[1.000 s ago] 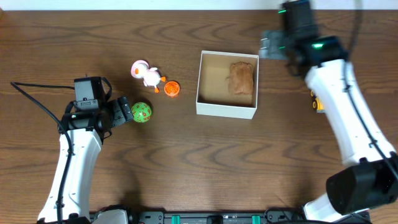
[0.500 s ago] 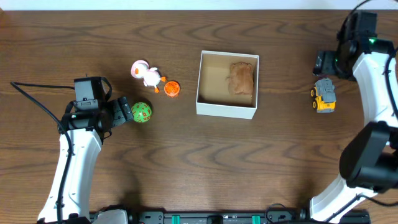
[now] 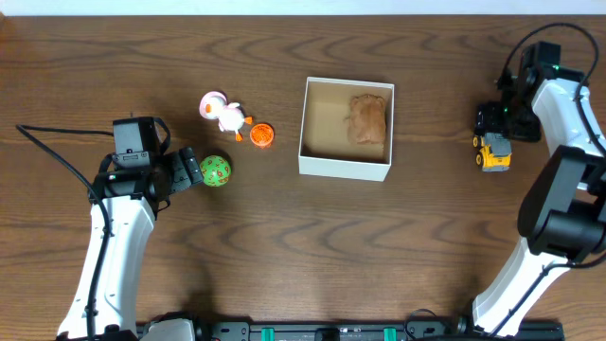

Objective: Pack container
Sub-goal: 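Move the right gripper to the grey-yellow toy truck and grasp it, then lower the truck into the box beside the hamster and release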

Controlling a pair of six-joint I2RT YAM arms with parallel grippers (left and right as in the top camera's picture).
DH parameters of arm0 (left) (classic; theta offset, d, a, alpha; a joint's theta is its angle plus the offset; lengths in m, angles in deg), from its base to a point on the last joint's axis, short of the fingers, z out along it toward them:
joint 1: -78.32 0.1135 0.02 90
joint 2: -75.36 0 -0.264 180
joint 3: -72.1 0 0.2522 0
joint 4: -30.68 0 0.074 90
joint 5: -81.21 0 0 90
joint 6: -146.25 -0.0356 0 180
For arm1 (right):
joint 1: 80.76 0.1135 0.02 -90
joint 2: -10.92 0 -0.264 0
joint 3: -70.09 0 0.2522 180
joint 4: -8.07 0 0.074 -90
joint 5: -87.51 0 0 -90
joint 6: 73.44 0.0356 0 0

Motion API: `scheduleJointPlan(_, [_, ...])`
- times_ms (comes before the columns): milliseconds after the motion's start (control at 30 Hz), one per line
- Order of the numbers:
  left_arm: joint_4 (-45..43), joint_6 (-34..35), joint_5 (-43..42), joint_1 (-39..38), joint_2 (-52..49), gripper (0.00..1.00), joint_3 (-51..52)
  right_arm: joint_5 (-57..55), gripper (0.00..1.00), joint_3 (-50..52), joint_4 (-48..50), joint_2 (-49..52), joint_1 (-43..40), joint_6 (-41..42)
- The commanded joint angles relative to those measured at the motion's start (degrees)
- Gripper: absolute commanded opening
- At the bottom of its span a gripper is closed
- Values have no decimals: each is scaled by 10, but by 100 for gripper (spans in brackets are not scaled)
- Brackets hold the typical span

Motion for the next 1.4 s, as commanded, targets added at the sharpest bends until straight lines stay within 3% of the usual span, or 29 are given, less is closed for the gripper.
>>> scheduleJointPlan(0, [2, 3, 1, 3, -2, 98, -11, 17, 75, 4, -3, 22, 0, -7])
scheduleJointPlan(100, [2, 3, 1, 3, -2, 98, -11, 16, 66, 4, -5, 28, -1, 4])
scheduleJointPlan(333, [2, 3, 1, 3, -2, 98, -11, 14, 62, 3, -3, 28, -1, 8])
scheduleJointPlan(467, [2, 3, 1, 3, -2, 98, -11, 14, 53, -2, -4, 22, 0, 7])
scheduleJointPlan(933, [2, 3, 1, 3, -2, 98, -12, 17, 46, -9, 2, -106, 88, 7])
scheduleJointPlan(1067, [2, 3, 1, 3, -2, 98, -11, 22, 33, -9, 2, -153, 148, 7])
scheduleJointPlan(1167, [2, 3, 1, 3, -2, 98, -11, 22, 30, -9, 13, -191, 202, 7])
scheduleJointPlan(1367, [2, 3, 1, 3, -2, 98, -11, 22, 8, -9, 84, -258, 320, -25])
